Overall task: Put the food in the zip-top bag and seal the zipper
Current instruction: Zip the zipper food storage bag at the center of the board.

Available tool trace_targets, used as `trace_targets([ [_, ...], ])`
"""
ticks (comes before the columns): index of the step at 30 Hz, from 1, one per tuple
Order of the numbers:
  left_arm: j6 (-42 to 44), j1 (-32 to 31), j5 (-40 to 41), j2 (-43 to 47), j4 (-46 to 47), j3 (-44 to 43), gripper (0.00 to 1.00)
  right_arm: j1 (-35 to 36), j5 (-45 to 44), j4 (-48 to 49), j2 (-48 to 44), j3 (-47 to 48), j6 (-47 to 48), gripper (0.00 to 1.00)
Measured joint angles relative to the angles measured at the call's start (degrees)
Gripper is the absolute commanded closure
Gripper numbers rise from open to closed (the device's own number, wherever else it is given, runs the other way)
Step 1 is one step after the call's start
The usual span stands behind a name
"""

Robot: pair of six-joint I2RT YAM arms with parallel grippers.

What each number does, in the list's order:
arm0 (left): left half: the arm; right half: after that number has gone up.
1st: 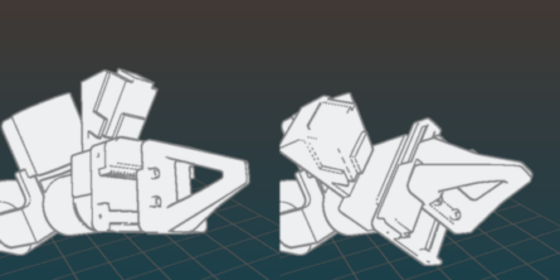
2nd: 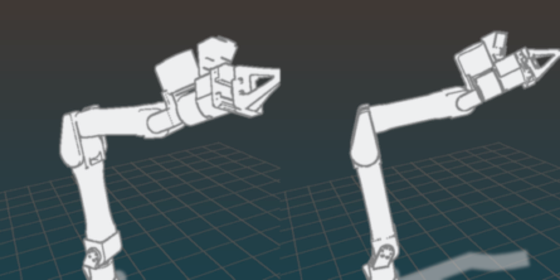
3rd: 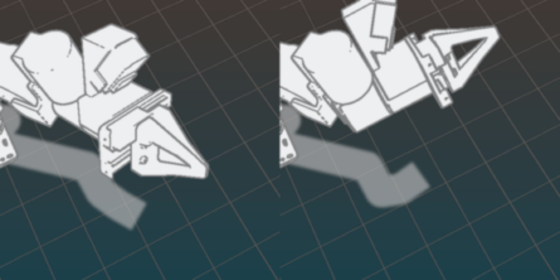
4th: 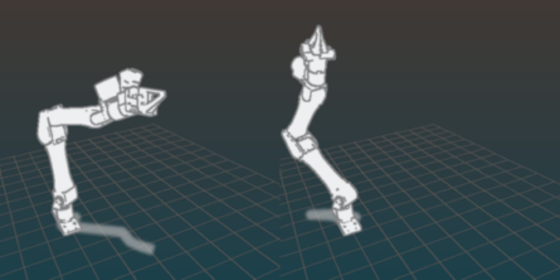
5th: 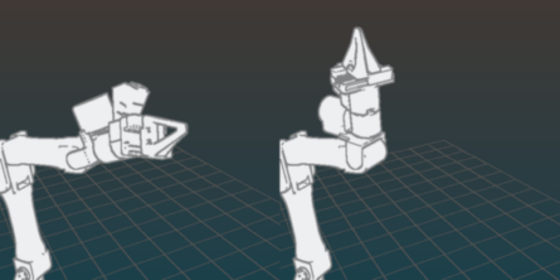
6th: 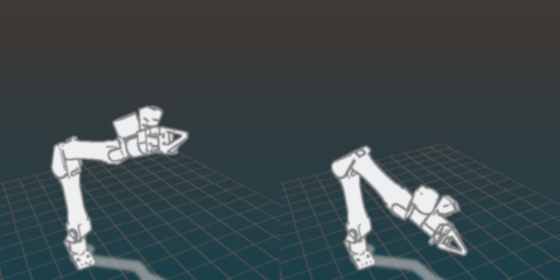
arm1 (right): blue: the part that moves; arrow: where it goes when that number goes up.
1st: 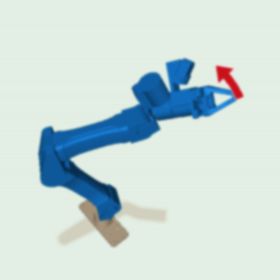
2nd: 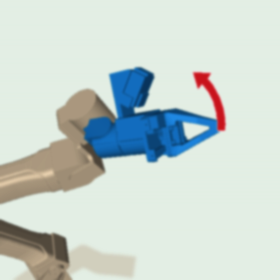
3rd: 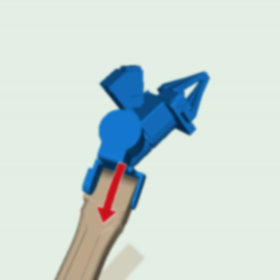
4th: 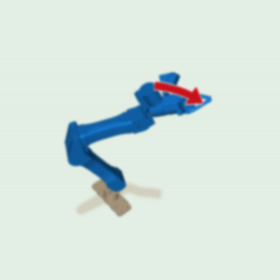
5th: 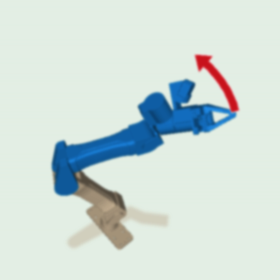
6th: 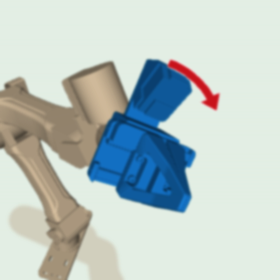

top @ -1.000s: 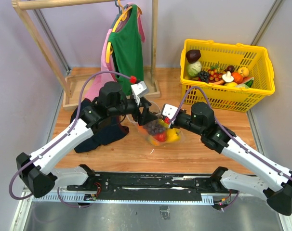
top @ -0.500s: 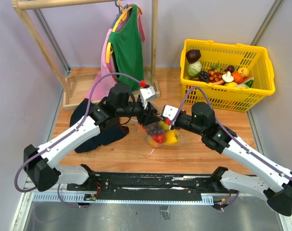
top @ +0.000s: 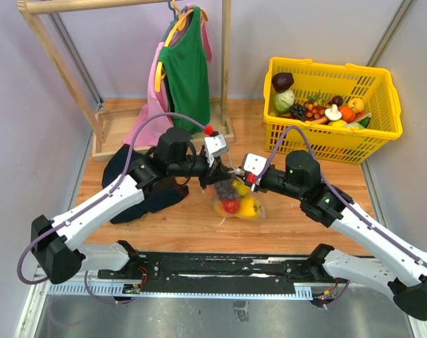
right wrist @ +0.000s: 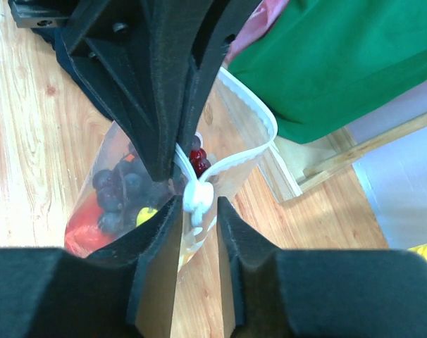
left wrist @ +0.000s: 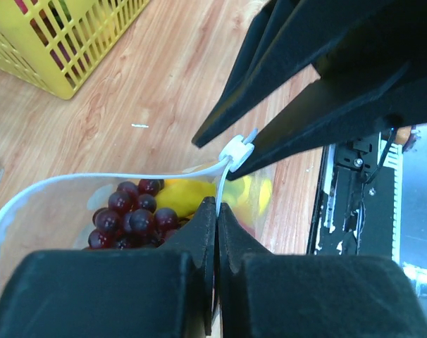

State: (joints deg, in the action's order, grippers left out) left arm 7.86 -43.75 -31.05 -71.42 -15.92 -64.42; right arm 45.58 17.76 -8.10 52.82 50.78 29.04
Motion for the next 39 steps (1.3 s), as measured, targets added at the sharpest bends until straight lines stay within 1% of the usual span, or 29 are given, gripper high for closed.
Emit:
trace_targets([
  [2, 0.0, 0.0, 0.4, 1.8, 0.9, 1.9, 1.0, 0.0, 0.9, -0.2, -0.7, 0.2, -0.9, 0.67],
  [4, -0.2, -0.1, 0.6, 3.3, 1.9, 3.5, 1.0, 0.0, 2.0, -0.4, -1.6, 0.2, -1.9, 0.55],
  [5, -0.4, -0.2, 0.7, 3.8, 2.3, 4.1, 1.0, 0.0, 2.5, -0.4, -2.0, 0.2, -2.6, 0.53],
  [10, -1.3, -0.3, 1.2, 7.0, 5.1, 7.5, 1.0, 0.0, 4.3, 0.5, -3.7, -0.7, -5.2, 0.53],
  [19, -3.0, -0.3, 1.2, 8.0, 8.1, 8.9, 0.99, 0.0, 6.6, 0.6, -1.3, -1.1, -9.3, 0.57],
  [27, -3.5, -0.8, 0.7, 8.0, 9.4, 9.7, 0.99, 0.0, 6.8, 1.4, -0.2, -1.4, -10.0, 0.64],
  [35, -3.6, -1.4, 0.4, 8.2, 9.5, 10.0, 0.99, 0.0, 7.8, 2.3, 1.1, -1.6, -10.0, 0.66],
  [37, -3.6, -1.4, 0.3, 8.3, 9.6, 10.1, 1.0, 0.0, 7.8, 2.3, 1.1, -1.6, -10.0, 0.72],
  [39, -3.6, -1.4, 0.3, 8.5, 9.9, 10.4, 0.99, -0.1, 7.9, 2.3, 1.1, -1.7, -10.1, 0.83],
])
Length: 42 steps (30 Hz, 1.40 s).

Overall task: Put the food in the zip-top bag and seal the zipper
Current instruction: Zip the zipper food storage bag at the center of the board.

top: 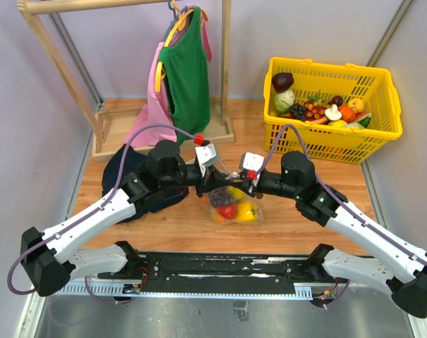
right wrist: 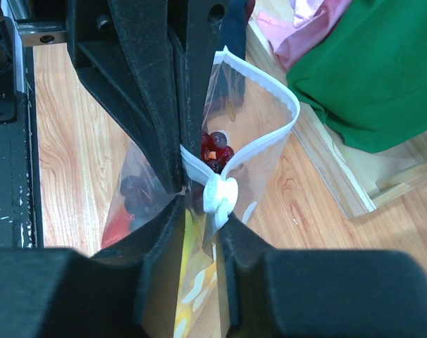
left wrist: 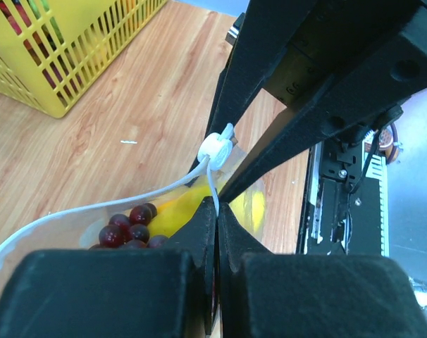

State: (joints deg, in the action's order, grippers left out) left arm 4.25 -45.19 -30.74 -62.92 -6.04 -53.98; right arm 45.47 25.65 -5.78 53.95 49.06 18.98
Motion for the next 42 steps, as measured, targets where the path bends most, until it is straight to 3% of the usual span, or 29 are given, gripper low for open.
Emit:
trace_targets([
  [2, 0.0, 0.0, 0.0, 0.3, 0.0, 0.3, 0.99, -0.1, 0.3, 0.2, 0.0, -0.2, -0.1, 0.95],
  [4, 0.0, -0.1, 0.0, 0.6, 0.0, 0.5, 0.98, -0.1, 0.8, 0.4, -0.1, -0.5, -0.2, 0.99],
  [10, 0.0, -0.1, 0.0, 0.7, 0.0, 0.5, 0.87, -0.1, 1.4, 0.8, -1.1, -1.3, -0.3, 0.99],
  [17, -0.4, -0.4, 0.1, 3.0, 0.6, 0.4, 0.55, -0.1, 2.0, 2.6, -3.2, -3.8, -0.3, 0.99],
  [25, 0.5, -0.4, -2.2, 2.2, 1.0, -1.5, 0.41, -0.1, 5.0, 3.7, -3.5, -4.7, 0.6, 0.99],
  [31, 2.4, -0.4, -5.0, -1.6, 0.0, -6.0, 0.4, -0.1, 6.6, 3.8, -3.5, -4.7, 1.1, 0.99],
  [42, 5.9, -0.4, -11.2, -4.9, -4.0, -8.0, 0.61, -0.1, 7.2, 3.8, -3.8, -4.7, 1.6, 0.99],
])
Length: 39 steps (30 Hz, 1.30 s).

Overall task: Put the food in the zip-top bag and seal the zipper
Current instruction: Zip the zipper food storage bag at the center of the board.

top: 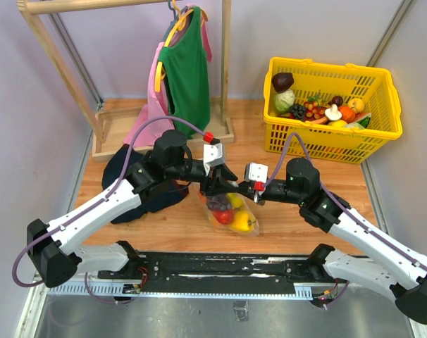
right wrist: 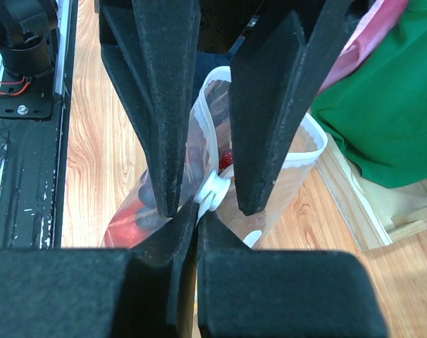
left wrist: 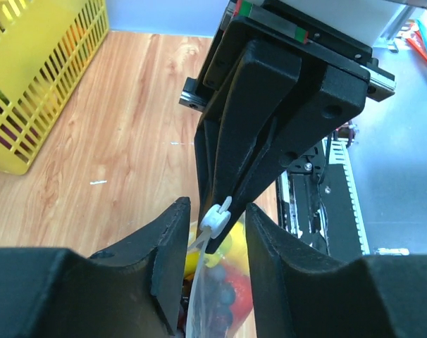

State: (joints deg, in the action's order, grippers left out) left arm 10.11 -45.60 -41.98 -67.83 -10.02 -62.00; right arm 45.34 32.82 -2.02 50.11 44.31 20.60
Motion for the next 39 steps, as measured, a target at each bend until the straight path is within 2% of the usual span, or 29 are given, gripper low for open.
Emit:
trace_targets([
  [3, 0.4, 0.0, -0.5, 0.0, -0.5, 0.0, 0.66, 0.0, 0.0, 0.0, -0.1, 0.0, 0.0, 0.99],
  [11, 1.5, 0.0, -1.3, -0.2, -1.8, -0.1, 0.87, 0.0, 0.0, -0.1, -0.4, -0.3, 0.0, 0.99],
  [18, 1.7, 0.0, -0.2, -0.2, -2.7, -0.2, 0.9, -0.1, -0.5, -0.1, -0.6, -0.5, 0.0, 0.99],
  [25, 1.7, 0.0, 2.5, 0.1, -3.5, -0.2, 0.89, -0.1, -1.5, 0.1, -1.2, -0.9, 0.0, 0.99],
  [39, 0.9, -0.3, 5.8, 2.1, -3.7, 0.0, 0.65, -0.1, -1.9, 1.9, -2.4, -1.2, -0.1, 0.99],
])
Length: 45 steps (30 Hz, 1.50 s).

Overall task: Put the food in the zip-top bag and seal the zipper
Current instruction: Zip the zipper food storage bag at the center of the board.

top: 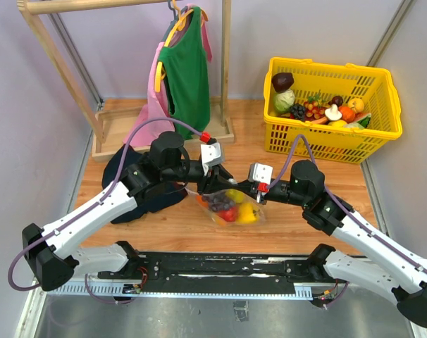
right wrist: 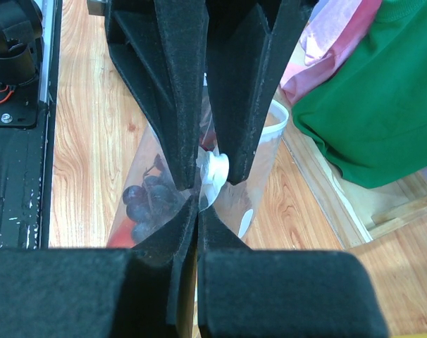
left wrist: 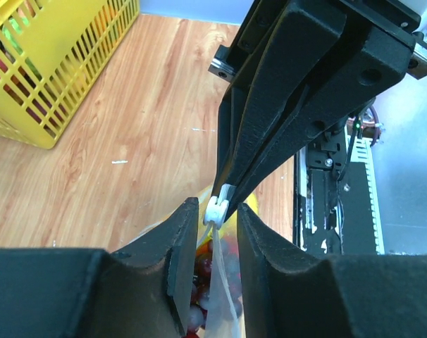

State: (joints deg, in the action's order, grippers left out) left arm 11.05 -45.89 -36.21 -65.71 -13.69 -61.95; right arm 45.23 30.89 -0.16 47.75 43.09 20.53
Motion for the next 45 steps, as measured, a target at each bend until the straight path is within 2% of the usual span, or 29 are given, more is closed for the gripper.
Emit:
trace_targets([
  [4, -0.6, 0.0, 0.5, 0.1, 0.2, 0.4, 0.65, 0.0, 0.0, 0.0, 0.0, 0.0, 0.0, 0.99],
  [10, -1.1, 0.0, 1.1, 0.6, 0.5, 1.3, 0.75, 0.0, 0.0, 0.0, 0.0, -0.1, 0.0, 0.99],
  [13, -1.2, 0.0, 1.5, 0.6, 0.5, 1.3, 0.85, 0.0, 0.0, 0.1, -0.2, -0.3, 0.0, 0.99],
  [15, -1.4, 0.0, 1.5, 0.6, 0.5, 1.3, 0.97, 0.0, 0.0, 0.3, -0.3, -0.3, 0.0, 0.99],
  [16, -1.3, 0.0, 1.6, 0.6, 0.5, 1.3, 0.99, 0.0, 0.0, 0.3, -0.3, -0.3, 0.0, 0.99],
  [18, -1.3, 0.0, 1.6, 0.7, 0.3, 1.3, 1.0, 0.0, 0.0, 0.3, -0.3, -0.3, 0.0, 0.99],
  [27, -0.3, 0.0, 1.9, 0.4, -3.1, -0.1, 1.0, 0.0, 1.3, 0.1, -0.9, -0.3, -0.6, 0.71],
  [35, 2.5, 0.0, 1.9, -0.8, -9.7, -5.3, 1.0, 0.0, 1.4, -1.1, -0.1, 1.9, -0.8, 0.75],
  [45, 3.9, 0.0, 0.4, -0.9, -11.9, -6.2, 1.0, 0.0, 1.1, -2.4, 2.1, 5.0, -1.1, 0.75],
])
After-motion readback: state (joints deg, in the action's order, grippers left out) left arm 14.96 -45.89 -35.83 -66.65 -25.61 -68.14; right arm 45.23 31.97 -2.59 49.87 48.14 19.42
